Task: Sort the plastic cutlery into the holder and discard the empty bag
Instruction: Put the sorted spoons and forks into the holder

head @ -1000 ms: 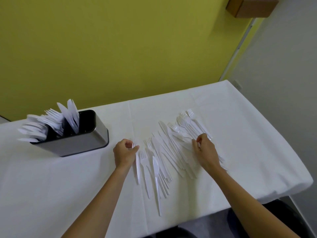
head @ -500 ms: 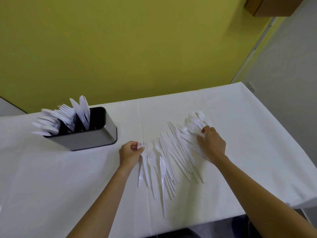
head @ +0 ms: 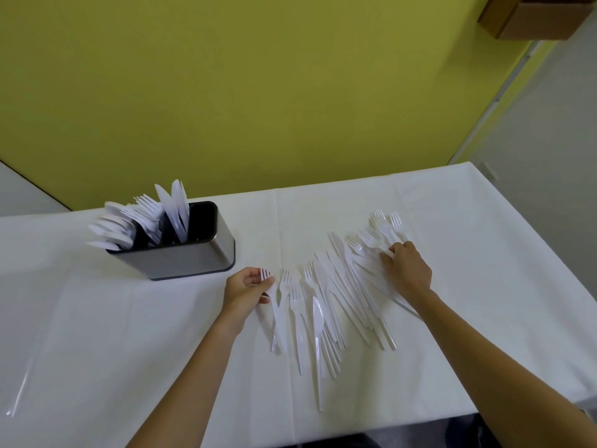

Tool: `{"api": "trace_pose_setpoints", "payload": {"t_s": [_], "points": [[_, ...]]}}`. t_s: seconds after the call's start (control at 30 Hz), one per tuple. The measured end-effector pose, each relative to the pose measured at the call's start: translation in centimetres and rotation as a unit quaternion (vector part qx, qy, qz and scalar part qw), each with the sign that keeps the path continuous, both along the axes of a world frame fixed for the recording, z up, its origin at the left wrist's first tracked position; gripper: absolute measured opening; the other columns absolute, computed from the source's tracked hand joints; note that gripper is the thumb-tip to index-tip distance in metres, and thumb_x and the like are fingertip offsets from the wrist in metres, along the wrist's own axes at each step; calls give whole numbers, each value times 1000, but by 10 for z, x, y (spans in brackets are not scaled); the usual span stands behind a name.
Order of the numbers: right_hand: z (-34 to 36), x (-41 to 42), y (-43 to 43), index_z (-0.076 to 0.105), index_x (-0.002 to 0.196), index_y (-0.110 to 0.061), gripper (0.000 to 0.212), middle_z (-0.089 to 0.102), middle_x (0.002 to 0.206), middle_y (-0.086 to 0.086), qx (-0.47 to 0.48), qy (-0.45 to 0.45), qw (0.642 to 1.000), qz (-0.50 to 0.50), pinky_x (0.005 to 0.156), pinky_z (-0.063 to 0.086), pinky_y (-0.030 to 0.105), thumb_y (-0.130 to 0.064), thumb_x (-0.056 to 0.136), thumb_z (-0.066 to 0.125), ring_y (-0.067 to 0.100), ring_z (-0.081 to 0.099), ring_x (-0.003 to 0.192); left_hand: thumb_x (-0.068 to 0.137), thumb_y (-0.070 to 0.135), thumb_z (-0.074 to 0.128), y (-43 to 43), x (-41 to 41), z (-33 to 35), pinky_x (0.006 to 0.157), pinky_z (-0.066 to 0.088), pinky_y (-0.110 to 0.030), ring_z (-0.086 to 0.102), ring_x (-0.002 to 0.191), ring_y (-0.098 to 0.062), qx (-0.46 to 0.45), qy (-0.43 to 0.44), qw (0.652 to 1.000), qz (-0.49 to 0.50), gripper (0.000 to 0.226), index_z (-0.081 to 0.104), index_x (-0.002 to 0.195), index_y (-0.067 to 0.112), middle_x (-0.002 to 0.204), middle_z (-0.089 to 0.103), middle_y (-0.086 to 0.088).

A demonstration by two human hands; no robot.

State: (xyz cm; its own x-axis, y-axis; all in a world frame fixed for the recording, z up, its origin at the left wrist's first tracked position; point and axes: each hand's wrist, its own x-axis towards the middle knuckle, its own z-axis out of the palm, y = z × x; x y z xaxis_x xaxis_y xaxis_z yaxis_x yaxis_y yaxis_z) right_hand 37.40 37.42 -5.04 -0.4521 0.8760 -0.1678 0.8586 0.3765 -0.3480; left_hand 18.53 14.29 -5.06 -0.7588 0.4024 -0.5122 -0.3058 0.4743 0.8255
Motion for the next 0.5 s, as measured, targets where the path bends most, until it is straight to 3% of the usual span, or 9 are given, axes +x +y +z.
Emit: {"api": "trace_pose_setpoints", "payload": {"t_s": [0.1,0.23,0.37,0.5], "points": [[1,3,-3,50,91,-7,24,58,89,10,6,14,1000,6,69,45,39,-28,99,40,31,58,87,82,8,72,2,3,3,54,50,-20,56,48,-17,-5,3,999,-33,17,63,96,6,85,65,-6],[4,7,-14,41,86,-8,23,53,71,7,-42,95,994,16,62,42,39,-26,101,38,30,53,70,77,4,75,12,11,1,49,51,-20,59,63,-20,-33,42,993,-106,30,62,103,9,91,60,-8],[5,16,-32,40,81,-8,26,51,65,16,-135,195,971,0,57,44,43,-26,100,38,32,49,57,75,8,78,22,14,-7,69,49,-25,55,82,-19,-75,158,967,-186,50,59,121,15,93,50,-3],[15,24,-55,50,90,-10,24,43,65,-2,-263,261,928,-27,48,30,25,-26,102,36,11,35,51,76,15,78,26,10,-13,78,44,-26,57,90,-20,-107,211,945,-227,33,64,106,16,95,51,-2]]}}
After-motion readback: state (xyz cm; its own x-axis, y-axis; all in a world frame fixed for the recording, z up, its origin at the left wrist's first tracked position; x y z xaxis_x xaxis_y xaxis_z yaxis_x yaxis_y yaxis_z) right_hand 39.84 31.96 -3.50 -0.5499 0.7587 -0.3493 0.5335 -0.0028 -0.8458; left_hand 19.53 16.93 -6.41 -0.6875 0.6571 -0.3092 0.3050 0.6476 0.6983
